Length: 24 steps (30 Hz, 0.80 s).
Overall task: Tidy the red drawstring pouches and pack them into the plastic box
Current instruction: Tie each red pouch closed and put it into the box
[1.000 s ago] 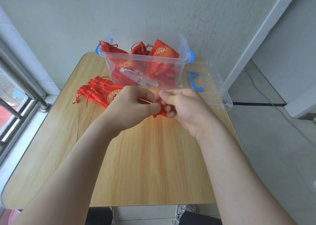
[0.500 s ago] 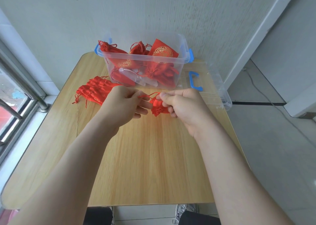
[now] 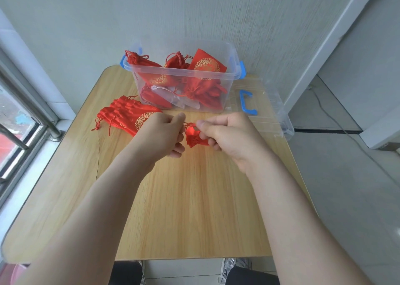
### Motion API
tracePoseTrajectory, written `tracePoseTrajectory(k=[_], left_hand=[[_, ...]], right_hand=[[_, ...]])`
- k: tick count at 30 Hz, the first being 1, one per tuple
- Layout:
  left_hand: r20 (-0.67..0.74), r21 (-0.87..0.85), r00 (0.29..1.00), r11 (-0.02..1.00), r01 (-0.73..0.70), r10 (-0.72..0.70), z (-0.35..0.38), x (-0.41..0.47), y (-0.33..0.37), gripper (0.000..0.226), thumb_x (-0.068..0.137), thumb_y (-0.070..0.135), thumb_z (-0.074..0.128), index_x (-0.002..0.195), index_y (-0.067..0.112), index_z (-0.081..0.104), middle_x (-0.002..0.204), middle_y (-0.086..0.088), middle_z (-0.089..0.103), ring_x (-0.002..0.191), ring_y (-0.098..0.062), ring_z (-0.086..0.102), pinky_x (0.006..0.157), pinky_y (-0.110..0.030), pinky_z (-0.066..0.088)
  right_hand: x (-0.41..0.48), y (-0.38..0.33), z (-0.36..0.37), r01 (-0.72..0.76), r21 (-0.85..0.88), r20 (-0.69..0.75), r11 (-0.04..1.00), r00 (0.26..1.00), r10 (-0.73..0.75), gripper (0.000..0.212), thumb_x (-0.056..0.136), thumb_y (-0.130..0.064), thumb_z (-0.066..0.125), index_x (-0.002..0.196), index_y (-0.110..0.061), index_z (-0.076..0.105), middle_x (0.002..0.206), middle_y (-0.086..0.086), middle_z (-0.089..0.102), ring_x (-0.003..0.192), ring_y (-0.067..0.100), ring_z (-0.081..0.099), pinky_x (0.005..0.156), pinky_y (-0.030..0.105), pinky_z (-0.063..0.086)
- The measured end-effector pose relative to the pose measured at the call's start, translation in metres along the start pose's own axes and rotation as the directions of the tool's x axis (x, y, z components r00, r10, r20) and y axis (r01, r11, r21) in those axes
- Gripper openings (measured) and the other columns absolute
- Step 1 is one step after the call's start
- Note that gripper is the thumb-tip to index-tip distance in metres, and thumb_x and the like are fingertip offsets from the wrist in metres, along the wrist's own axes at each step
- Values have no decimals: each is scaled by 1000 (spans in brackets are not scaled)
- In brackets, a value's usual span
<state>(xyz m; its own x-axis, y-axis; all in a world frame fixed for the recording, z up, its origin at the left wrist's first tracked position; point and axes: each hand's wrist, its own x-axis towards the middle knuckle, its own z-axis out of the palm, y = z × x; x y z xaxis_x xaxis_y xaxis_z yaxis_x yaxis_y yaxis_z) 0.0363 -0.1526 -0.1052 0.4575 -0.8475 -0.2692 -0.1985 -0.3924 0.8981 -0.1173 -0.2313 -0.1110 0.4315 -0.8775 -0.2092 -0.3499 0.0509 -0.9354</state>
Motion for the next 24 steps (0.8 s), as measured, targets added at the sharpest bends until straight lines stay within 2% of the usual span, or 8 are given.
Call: tracePoseTrajectory(k=[3,6,10,14,17,19,21,24], left_hand=[[-62,-20,997,998,54,-55,0,1,1,40,113,34,43,86,9,59,74,-7,60,51,-16,68,63,-38,65],[-110,133,994,990,37,-22,-1,3,-5,44,112,32,44,85,4,63,70,-9,66,54,-22,73,67,-42,67],[-125,413,991,911,16,39,-4,10,-17,35,108,23,56,79,7,68,56,-5,70,59,-25,75,75,-47,64],[-188,575,982,814,83,32,-8,18,-29,22,103,25,65,86,11,70,57,-3,72,74,-27,76,78,-48,63],[-181,693,983,709,131,-5,-10,18,-30,10,97,20,72,105,14,72,82,-2,78,86,-25,75,75,-42,62],[-153,747,988,650,137,-33,-9,17,-30,24,93,14,77,116,16,70,97,0,77,92,-25,73,73,-40,60],[-154,740,988,660,125,-15,-7,17,-31,13,100,20,68,111,12,67,98,-5,73,92,-29,72,75,-43,61],[-162,805,987,581,117,24,-4,10,-29,12,107,24,52,104,14,58,94,-5,56,92,-32,59,73,-41,50]], right_hand=[[-1,3,-1,59,-161,-64,985,995,-70,11,98,-26,77,90,-21,84,76,-7,77,65,1,65,63,17,46],[1,9,0,59,-469,-112,881,986,-125,17,101,-18,70,90,-21,82,87,-2,76,79,15,69,59,21,43],[-2,12,2,19,-705,-97,709,988,-123,16,98,-6,62,104,-13,76,108,7,71,96,30,68,77,32,53],[-3,17,3,-2,-805,-59,594,995,-76,19,99,-6,63,115,-11,71,114,11,71,102,36,68,81,37,56],[-3,19,3,-25,-835,-49,550,998,-31,8,101,-7,61,105,-13,64,108,9,67,89,34,59,74,35,46],[-4,19,4,-44,-839,-47,543,999,7,11,99,-4,60,102,-15,61,102,7,62,86,32,55,73,35,45],[-4,18,5,-55,-830,-35,555,998,47,14,98,-2,58,106,-13,61,103,7,62,88,31,59,74,36,47],[-5,15,7,-50,-842,-13,537,997,73,16,95,-2,53,104,-14,59,100,6,58,90,33,57,81,39,45]])
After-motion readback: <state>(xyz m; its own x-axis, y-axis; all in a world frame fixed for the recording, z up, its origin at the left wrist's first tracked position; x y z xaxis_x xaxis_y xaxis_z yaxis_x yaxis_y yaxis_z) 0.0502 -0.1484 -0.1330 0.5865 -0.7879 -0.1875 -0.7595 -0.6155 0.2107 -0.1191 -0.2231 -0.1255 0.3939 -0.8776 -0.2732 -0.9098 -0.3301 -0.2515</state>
